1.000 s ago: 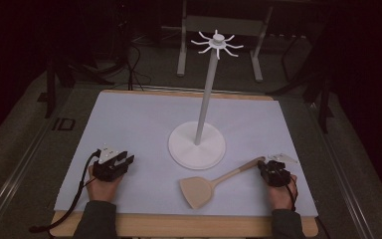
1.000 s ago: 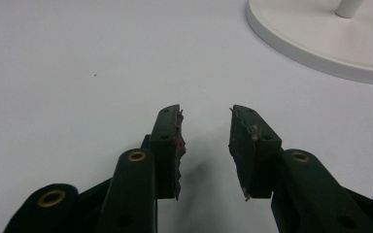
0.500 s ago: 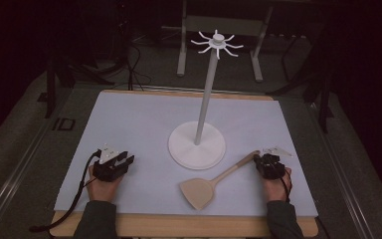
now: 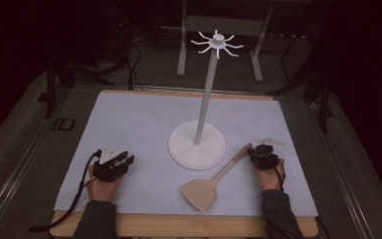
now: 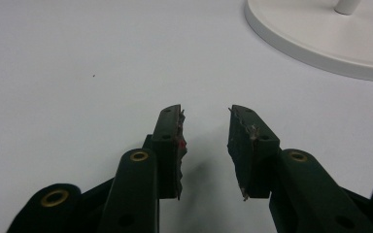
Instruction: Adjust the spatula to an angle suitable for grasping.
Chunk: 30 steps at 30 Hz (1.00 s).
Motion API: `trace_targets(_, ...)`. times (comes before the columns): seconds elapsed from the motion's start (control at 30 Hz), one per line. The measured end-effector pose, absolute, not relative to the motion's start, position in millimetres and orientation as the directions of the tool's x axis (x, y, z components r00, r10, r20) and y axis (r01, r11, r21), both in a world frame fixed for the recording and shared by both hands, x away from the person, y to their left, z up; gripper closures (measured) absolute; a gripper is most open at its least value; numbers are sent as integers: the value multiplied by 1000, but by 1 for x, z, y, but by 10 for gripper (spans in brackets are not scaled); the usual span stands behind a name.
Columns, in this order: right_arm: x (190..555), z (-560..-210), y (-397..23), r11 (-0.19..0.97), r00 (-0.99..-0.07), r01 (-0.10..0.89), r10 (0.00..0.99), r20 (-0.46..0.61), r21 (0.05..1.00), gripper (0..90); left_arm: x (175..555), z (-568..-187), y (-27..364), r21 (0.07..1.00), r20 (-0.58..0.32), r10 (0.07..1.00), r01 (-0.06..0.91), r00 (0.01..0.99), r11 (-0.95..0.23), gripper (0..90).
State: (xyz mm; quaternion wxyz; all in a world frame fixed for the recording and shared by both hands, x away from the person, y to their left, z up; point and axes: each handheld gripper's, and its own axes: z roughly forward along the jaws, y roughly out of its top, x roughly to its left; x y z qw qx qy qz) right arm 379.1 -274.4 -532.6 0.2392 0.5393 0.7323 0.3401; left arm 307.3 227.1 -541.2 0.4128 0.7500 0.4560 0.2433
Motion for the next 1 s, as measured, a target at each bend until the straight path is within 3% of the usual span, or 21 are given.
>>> trace_targets(0.77,405,-528,-242,218,-320,652,947,3,726,897,308,-541,227,839,-19,885,489,465,-239,654)
trace_targets(1.0,385,-519,-238,182,-338,649,939,66,739,570,308,-541,227,839,-17,886,489,464,-240,649)
